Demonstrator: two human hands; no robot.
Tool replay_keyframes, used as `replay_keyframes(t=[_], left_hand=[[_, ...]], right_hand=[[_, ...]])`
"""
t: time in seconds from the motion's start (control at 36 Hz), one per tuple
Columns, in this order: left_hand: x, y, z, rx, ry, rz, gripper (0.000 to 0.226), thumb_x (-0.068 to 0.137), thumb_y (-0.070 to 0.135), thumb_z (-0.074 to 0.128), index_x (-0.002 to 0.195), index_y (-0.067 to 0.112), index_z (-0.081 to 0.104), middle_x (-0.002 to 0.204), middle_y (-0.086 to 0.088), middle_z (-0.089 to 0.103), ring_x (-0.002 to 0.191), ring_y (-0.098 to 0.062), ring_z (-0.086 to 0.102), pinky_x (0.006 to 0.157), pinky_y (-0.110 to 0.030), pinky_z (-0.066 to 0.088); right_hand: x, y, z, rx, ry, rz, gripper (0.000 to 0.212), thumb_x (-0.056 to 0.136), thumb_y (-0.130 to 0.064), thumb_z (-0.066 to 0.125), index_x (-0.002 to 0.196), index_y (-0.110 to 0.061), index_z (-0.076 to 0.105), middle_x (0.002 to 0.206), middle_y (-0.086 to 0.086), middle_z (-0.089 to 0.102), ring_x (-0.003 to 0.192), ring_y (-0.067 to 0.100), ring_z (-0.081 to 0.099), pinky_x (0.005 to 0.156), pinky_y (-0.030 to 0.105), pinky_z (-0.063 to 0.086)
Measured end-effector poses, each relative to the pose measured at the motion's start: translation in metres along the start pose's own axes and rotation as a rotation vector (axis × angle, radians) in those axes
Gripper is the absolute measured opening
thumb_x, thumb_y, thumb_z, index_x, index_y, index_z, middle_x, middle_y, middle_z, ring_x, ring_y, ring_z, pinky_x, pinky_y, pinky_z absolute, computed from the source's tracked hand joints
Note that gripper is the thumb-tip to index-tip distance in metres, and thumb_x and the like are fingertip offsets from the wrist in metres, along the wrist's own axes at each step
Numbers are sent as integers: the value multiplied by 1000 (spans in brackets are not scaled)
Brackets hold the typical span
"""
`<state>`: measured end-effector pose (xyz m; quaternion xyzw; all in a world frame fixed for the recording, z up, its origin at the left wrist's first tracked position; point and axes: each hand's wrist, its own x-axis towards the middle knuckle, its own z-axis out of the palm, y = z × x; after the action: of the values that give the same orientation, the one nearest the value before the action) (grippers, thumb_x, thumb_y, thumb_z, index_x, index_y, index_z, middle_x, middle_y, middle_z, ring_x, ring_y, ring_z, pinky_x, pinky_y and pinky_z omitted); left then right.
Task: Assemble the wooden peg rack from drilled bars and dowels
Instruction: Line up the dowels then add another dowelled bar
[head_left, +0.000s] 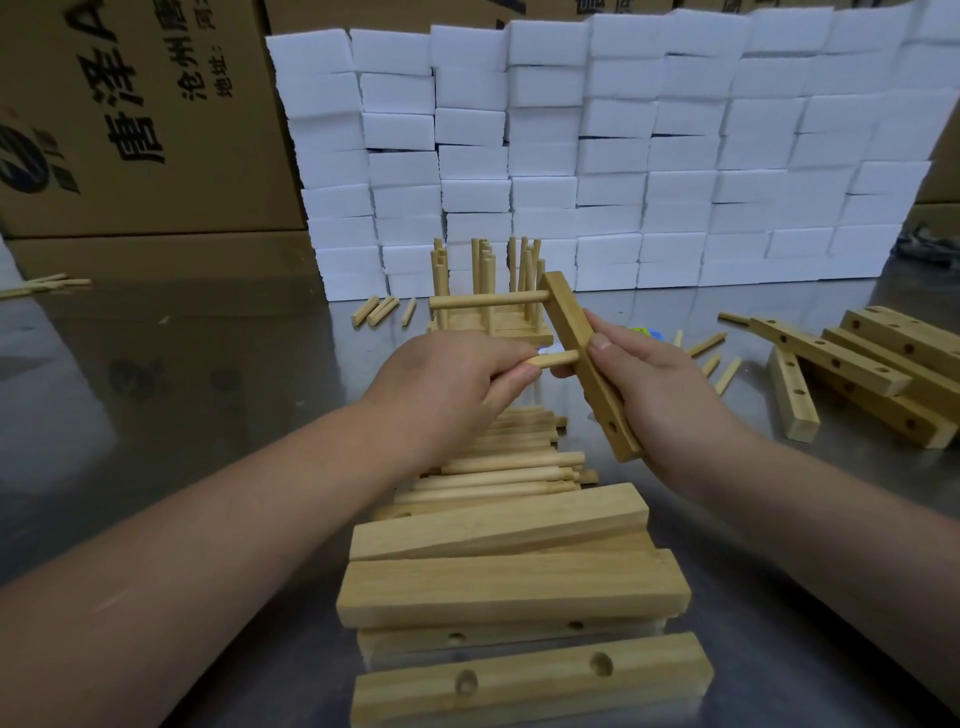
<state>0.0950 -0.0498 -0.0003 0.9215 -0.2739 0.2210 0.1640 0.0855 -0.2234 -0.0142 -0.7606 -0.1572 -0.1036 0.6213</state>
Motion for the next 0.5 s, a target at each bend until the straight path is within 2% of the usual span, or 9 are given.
replay_keyframes(t=[0.06,0.17,0.22,0.36,0.5], left_hand=[[0,0,-1,48,-15,27,29,95,36,39,104,28,65,79,7,62,75,-11,52,63,-19,37],[0,1,-2,38,-17,28,29,96,35,39,106,26,65,86,5,64,80,-12,54,67,-29,43],[-1,1,-2,25,-25,17,29,96,35,39,104,26,65,83,6,63,78,-11,53,67,-26,42],[-1,4,-1,-100,-51,-62,27,96,34,41,95,23,66,75,5,61,72,-7,52,65,-22,41],[0,9,-3,-181,-74,-126,27,96,34,42,93,24,67,74,3,61,70,-9,53,64,-27,43]], right_hand=[[-1,0,1,-12,-12,-15,51,99,-25,39,74,-63,63,79,-18,69,65,-13,55,78,26,39],[-1,0,1,-14,-15,-27,48,99,-25,40,78,-62,63,80,-16,69,67,-13,55,79,25,39],[-1,1,1,-32,-18,-35,49,99,-26,39,77,-64,62,83,-15,69,70,-13,56,79,25,40],[-1,0,0,-49,-17,-59,37,99,-26,39,94,-58,56,85,-16,68,77,-14,57,73,20,40],[-2,0,1,-86,-18,-97,37,100,-24,37,98,-58,52,85,-22,66,77,-16,55,62,2,41]])
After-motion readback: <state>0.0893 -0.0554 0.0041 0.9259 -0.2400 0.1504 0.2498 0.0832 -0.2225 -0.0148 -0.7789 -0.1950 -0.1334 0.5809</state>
